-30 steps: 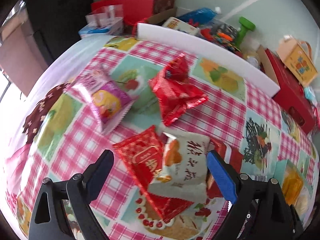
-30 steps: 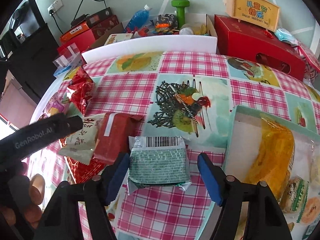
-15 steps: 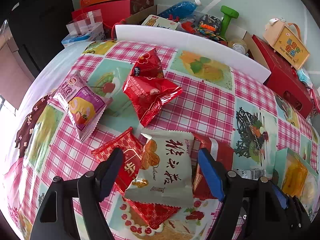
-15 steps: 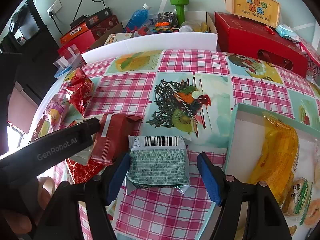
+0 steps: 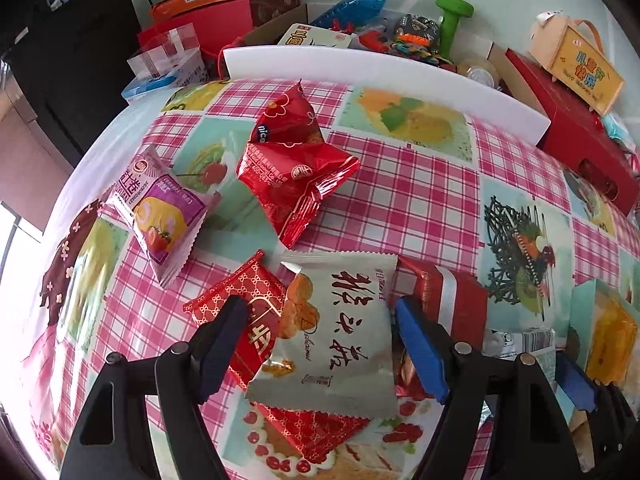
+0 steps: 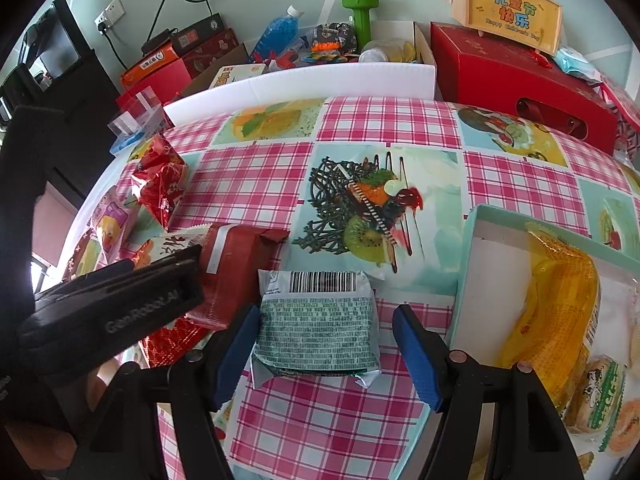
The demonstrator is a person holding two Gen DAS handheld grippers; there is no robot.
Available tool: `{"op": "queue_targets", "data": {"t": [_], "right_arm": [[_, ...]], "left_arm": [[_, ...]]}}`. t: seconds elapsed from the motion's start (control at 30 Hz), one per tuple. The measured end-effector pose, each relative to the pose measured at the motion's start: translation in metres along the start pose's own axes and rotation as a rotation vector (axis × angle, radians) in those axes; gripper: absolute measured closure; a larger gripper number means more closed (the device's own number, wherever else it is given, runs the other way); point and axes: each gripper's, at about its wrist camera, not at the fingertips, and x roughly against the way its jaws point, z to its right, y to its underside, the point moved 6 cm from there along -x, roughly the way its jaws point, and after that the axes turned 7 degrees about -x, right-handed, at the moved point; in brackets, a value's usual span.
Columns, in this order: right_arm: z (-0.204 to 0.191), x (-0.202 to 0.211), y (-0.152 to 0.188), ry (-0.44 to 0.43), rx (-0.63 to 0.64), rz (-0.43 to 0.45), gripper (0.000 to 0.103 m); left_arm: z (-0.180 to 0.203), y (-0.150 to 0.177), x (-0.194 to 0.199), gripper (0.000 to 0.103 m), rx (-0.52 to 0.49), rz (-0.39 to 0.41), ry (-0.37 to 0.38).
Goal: Organize snacks
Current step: 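Move both tools back to the snack pile and lower toward the packs, then grasp the white pastry bag with the left gripper while the right grasps the green-wrapped pack, then carry both packs over the white tray and open both grippers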
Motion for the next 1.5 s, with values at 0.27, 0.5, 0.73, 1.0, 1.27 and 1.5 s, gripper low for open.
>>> {"op": "queue_targets", "data": {"t": [0.27, 0.5, 0.73, 1.0, 1.27, 1.5], "right_arm": [[-0.002, -0.001, 0.0, 0.01, 0.014, 0.0, 0.031], [-0.003, 0.001, -0.001, 0.016, 0.026, -0.006, 0.044], [-0.001, 0.009, -0.004, 0.035, 0.031, -0.002, 0.048], [0.002, 0.034, -0.013, 0.028, 0.018, 0.043, 0.049], [0.012, 0.058, -0.017, 0.058, -0.011, 0.055, 0.049], [0.03, 0.087, -0.02, 0.078, -0.044, 0.09, 0.049]], "left_arm": [[0.006, -0.001, 0.003, 0.042, -0.022, 0.014, -0.018], [0.01, -0.001, 0.006, 0.049, -0.033, 0.02, -0.011], [0.004, -0.006, 0.018, 0.049, -0.01, 0.052, 0.008], [0.003, -0.013, 0.043, 0.049, -0.011, 0.101, 0.009], [0.01, -0.017, 0.07, 0.049, -0.024, 0.144, 0.027], [0.032, -0.017, 0.096, 0.049, -0.067, 0.184, 0.066]]}}
